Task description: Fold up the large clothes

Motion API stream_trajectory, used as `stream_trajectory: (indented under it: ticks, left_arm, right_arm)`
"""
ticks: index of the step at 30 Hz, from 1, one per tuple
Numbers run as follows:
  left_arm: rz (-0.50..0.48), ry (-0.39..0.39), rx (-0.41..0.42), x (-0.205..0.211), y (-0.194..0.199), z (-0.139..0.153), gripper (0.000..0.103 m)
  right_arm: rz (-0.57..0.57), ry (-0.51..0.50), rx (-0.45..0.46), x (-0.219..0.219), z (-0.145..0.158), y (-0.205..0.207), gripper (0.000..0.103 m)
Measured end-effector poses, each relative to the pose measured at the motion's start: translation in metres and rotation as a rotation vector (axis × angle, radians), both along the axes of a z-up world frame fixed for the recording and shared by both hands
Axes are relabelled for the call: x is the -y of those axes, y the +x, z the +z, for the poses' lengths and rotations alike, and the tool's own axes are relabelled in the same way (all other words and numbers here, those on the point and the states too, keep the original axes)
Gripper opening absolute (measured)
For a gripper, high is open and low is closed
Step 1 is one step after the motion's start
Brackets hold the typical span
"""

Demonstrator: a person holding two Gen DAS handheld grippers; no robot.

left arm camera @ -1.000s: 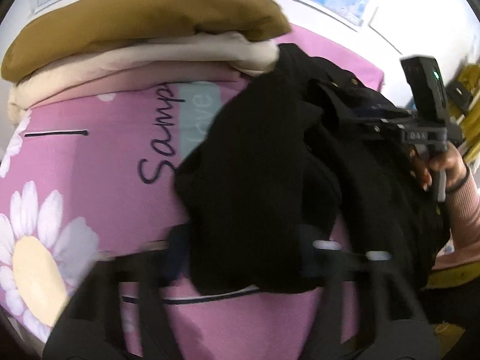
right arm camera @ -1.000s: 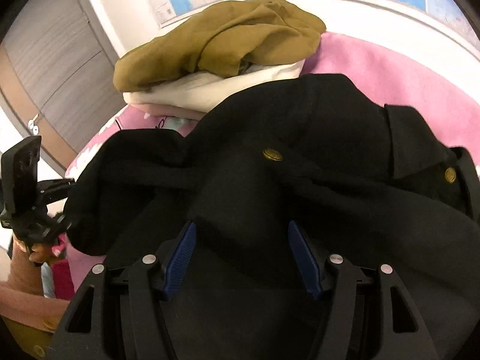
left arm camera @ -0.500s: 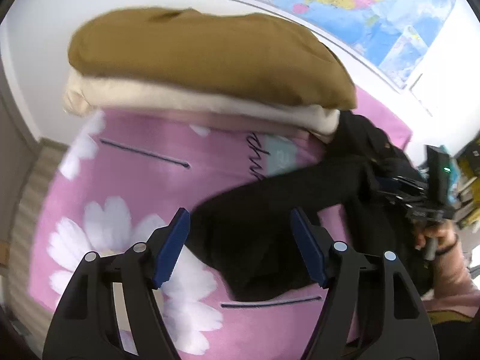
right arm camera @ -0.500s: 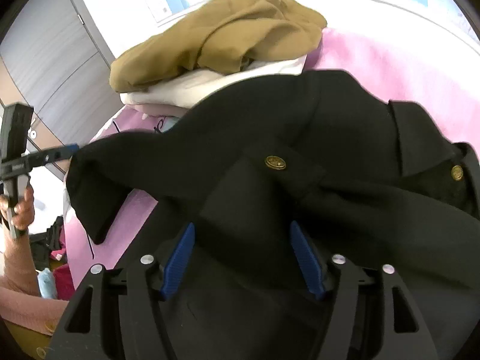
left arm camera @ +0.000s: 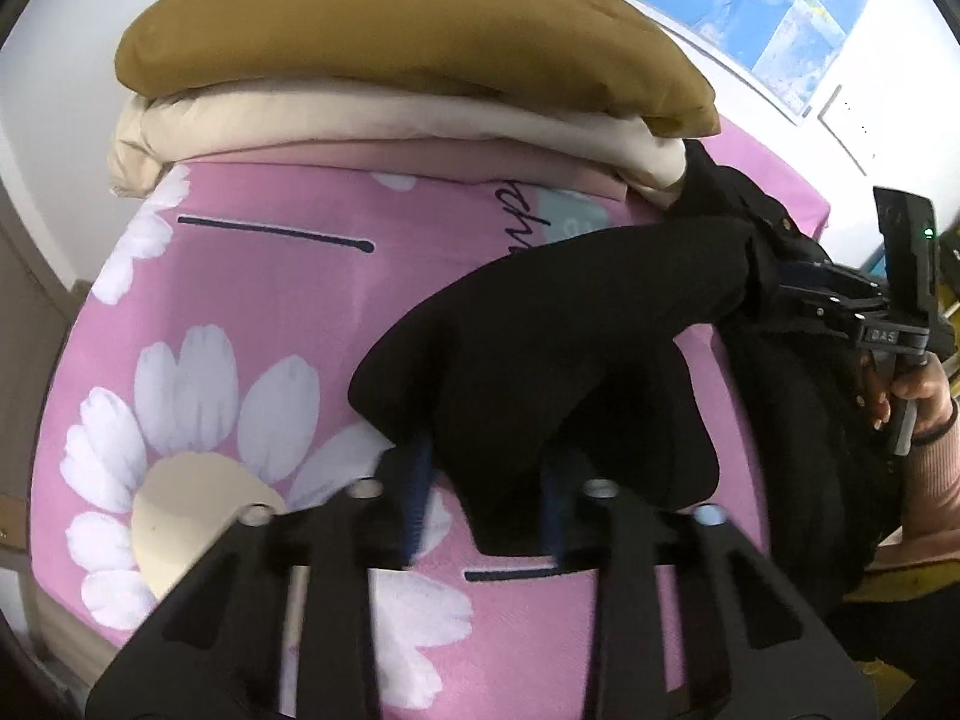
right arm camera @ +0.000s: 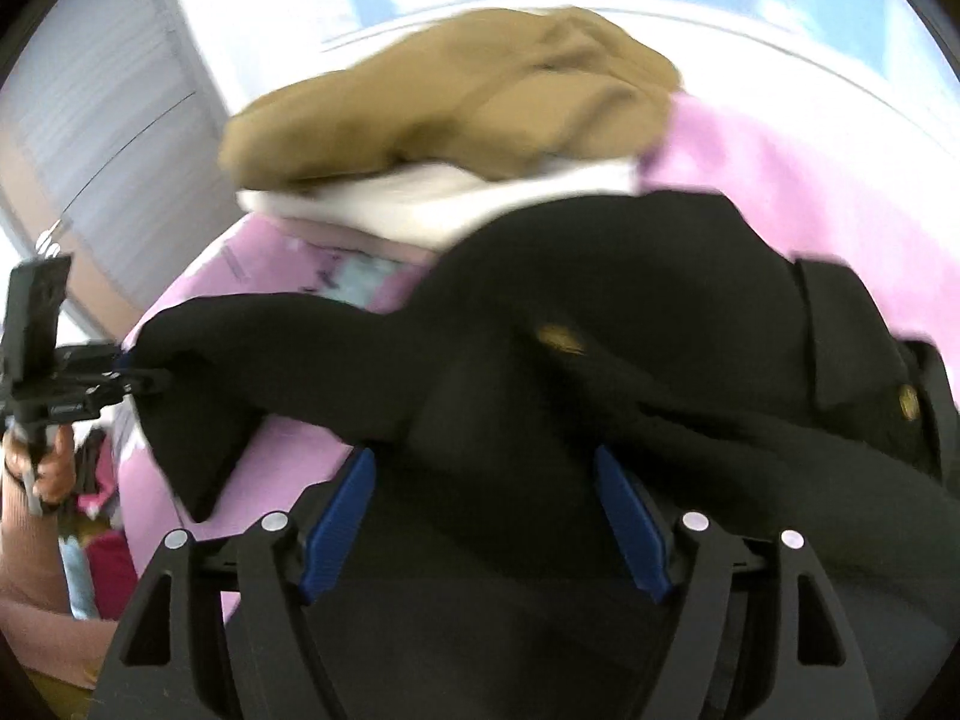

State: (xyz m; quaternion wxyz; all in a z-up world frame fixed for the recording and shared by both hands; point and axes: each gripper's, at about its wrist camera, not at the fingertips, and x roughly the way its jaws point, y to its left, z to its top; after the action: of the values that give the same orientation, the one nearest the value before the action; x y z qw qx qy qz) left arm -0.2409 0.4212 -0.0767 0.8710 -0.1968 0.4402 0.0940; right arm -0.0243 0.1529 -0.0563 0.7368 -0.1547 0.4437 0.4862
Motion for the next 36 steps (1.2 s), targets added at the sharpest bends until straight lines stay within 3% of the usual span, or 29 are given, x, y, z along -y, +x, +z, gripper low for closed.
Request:
stream_trajectory:
  ticks: [3, 7, 11, 16, 19, 21, 23, 26, 27, 28, 33, 36]
  left_arm:
    - [0.011, 0.014, 0.051, -0.003, -0.006, 0.013, 0.018]
    - [0.034, -0.027, 0.096, -0.013, -0.012, 0.024, 0.017]
    - [0.006, -0.04, 0.114, -0.011, -0.015, 0.033, 0.017]
    - [-0.048, 0.005, 0.125, 0.004, -0.019, 0.05, 0.017]
    - [-0.081, 0.042, 0.128, 0.018, -0.02, 0.061, 0.017]
    - [-0.098, 0.052, 0.128, 0.025, -0.021, 0.065, 0.017]
    - [-0.122, 0.068, 0.115, 0.034, -0.021, 0.068, 0.017]
    - [-0.163, 0.095, 0.091, 0.05, -0.021, 0.073, 0.018]
    - [-0.187, 0.088, 0.093, 0.056, -0.022, 0.076, 0.018]
    - [-0.221, 0.064, 0.102, 0.062, -0.021, 0.079, 0.019]
    - [-0.429, -0.021, 0.185, 0.104, -0.013, 0.102, 0.021]
    - [-0.515, -0.043, 0.205, 0.124, 0.0, 0.104, 0.024]
  right_arm:
    - [-0.017, 0.02, -0.021, 0.02, 0.002, 0.006, 0.074]
    - [-0.065, 0.053, -0.027, 0.041, 0.007, 0.015, 0.077]
    - [-0.103, 0.013, -0.069, 0.042, -0.004, 0.023, 0.077]
    - [0.075, 0.196, -0.122, 0.022, 0.023, -0.011, 0.075]
    - [0.195, 0.229, -0.264, -0.018, 0.017, -0.024, 0.075]
    - [0.227, 0.242, -0.377, -0.046, 0.005, -0.02, 0.075]
    - [0.224, 0.221, -0.427, -0.073, -0.006, -0.016, 0.074]
    - [0.24, 0.239, -0.44, -0.1, -0.001, -0.011, 0.042]
    - [0.26, 0.249, -0.446, -0.106, 0.003, -0.011, 0.014]
    - [0.279, 0.262, -0.44, -0.111, 0.011, -0.011, 0.007]
    - [0.277, 0.362, -0.322, -0.112, 0.067, 0.003, 0.011]
    - [0.271, 0.376, -0.286, -0.086, 0.08, 0.006, 0.064]
